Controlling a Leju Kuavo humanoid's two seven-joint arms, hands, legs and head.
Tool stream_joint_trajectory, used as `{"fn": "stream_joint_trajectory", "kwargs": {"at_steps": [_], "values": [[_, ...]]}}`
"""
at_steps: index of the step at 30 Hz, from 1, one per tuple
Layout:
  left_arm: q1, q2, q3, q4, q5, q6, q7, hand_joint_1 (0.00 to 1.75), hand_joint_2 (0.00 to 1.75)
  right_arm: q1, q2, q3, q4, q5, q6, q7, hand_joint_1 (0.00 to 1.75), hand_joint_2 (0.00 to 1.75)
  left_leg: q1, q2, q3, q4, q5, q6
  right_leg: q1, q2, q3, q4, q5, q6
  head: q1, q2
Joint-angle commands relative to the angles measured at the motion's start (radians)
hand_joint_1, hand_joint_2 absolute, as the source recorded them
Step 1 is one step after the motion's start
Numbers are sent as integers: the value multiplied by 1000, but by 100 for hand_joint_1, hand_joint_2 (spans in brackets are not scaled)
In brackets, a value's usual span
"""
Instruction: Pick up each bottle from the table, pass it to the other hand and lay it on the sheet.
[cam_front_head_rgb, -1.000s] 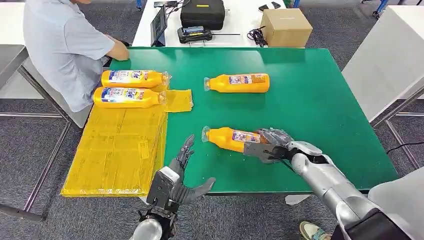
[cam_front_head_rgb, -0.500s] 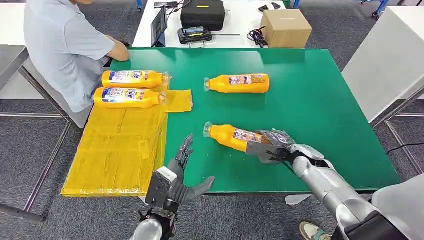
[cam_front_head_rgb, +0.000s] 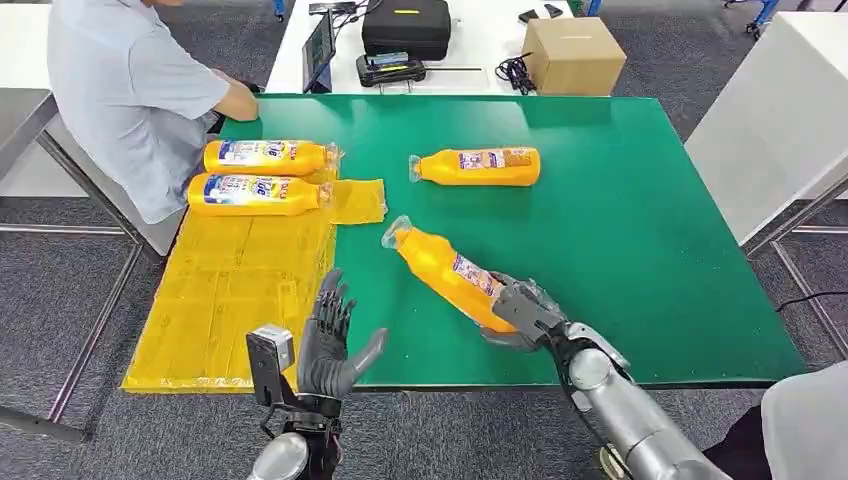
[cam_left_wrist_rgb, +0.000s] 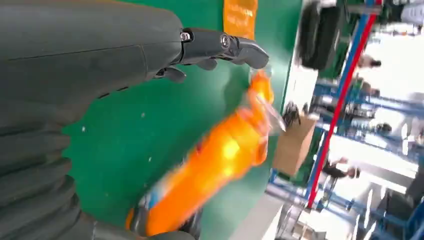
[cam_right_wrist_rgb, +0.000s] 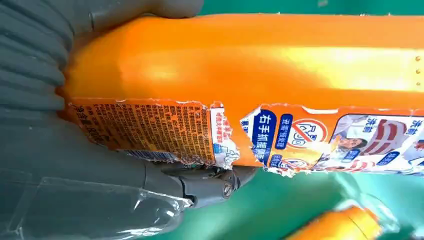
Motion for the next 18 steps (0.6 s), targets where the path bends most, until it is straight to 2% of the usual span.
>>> {"fn": "stream_joint_trajectory", "kwargs": {"at_steps": [1, 6, 10, 18], "values": [[-14, 7, 32, 96, 162, -139, 83, 0, 175, 69, 81, -71, -224, -58, 93, -45, 175, 175, 0, 2, 3, -1, -2, -2, 0, 2, 2, 0, -1, -2, 0, 0], [-64, -6, 40, 168, 237, -272, 74, 0, 175, 35, 115, -19, -237, -99, 153, -68, 175, 175, 0, 4, 2, 0, -2, -2, 0, 3, 0, 1, -1, -2, 0, 0], [-110, -8, 32, 215, 242, -359, 64, 0, 175, 2, 100, 28, -191, -111, 198, -81, 175, 175, 0, 4, 1, -1, -1, -1, 0, 2, -1, 0, 0, -2, 0, 0], [-148, -18, -9, 247, 168, -430, 41, 0, 175, -43, 99, 79, -107, -101, 245, -120, 175, 175, 0, 3, 3, 0, -2, -1, 0, 2, 2, 1, -2, -2, 0, 0]]}}
